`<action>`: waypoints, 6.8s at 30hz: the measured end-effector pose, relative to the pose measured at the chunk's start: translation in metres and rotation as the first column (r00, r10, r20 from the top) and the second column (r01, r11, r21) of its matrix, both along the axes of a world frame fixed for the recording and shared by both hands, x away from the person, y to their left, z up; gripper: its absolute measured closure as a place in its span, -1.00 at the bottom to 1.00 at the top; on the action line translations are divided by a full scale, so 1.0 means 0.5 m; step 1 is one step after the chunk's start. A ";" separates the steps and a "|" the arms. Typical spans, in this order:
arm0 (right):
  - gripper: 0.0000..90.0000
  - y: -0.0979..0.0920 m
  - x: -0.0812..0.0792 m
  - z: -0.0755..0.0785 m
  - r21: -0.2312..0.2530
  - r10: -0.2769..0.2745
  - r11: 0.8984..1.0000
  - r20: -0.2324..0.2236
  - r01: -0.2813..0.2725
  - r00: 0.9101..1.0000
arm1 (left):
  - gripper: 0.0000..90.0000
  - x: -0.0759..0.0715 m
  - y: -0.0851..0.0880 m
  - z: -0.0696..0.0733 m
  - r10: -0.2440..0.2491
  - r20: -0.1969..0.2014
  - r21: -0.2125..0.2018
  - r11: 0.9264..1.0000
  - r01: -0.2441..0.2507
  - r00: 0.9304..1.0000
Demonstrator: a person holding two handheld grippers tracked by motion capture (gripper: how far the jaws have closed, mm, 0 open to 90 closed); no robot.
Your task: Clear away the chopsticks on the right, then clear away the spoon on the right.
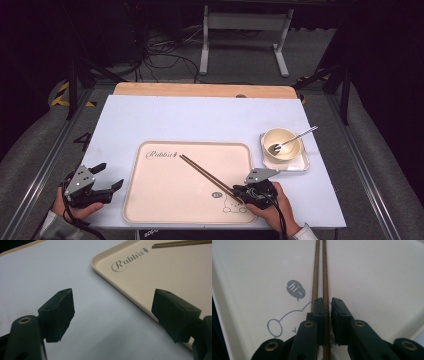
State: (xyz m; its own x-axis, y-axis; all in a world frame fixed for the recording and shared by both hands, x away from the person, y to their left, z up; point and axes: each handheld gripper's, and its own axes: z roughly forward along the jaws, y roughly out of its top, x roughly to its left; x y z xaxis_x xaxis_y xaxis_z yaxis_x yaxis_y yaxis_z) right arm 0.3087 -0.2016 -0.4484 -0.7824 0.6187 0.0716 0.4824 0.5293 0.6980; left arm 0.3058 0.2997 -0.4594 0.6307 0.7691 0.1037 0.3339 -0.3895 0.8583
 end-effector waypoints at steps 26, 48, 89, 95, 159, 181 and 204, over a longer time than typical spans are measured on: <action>1.00 -0.007 0.003 0.021 0.016 0.017 1.000 0.059 -0.018 0.998 | -0.57 0.001 -0.001 0.001 0.000 0.008 0.006 1.000 0.000 1.000; 1.00 0.016 0.036 0.049 0.040 0.048 0.998 0.100 -0.052 0.994 | -0.56 0.000 -0.002 0.002 -0.001 0.010 0.005 1.000 0.001 1.000; 1.00 0.246 0.186 0.013 -0.060 0.221 0.974 0.016 -0.220 0.975 | -0.61 0.002 -0.006 -0.002 -0.028 0.002 0.000 1.000 0.028 1.000; 1.00 0.272 0.193 0.005 -0.096 0.231 0.969 0.006 -0.229 0.973 | -0.61 0.002 -0.007 -0.002 -0.031 0.002 0.001 1.000 0.031 1.000; 0.96 -0.011 0.183 0.019 -0.118 -0.070 0.990 0.033 0.074 0.997 | -0.57 0.000 -0.008 0.000 -0.019 -0.001 0.000 1.000 0.019 1.000; 0.90 -0.021 0.159 0.063 -0.019 -0.042 0.999 0.124 0.045 0.991 | -0.55 0.003 0.002 0.001 0.000 0.006 -0.010 1.000 0.000 1.000; 0.55 -0.344 0.100 0.177 0.215 -0.447 0.891 0.271 0.399 0.852 | -0.56 0.001 0.006 0.000 -0.001 0.008 0.008 1.000 0.001 1.000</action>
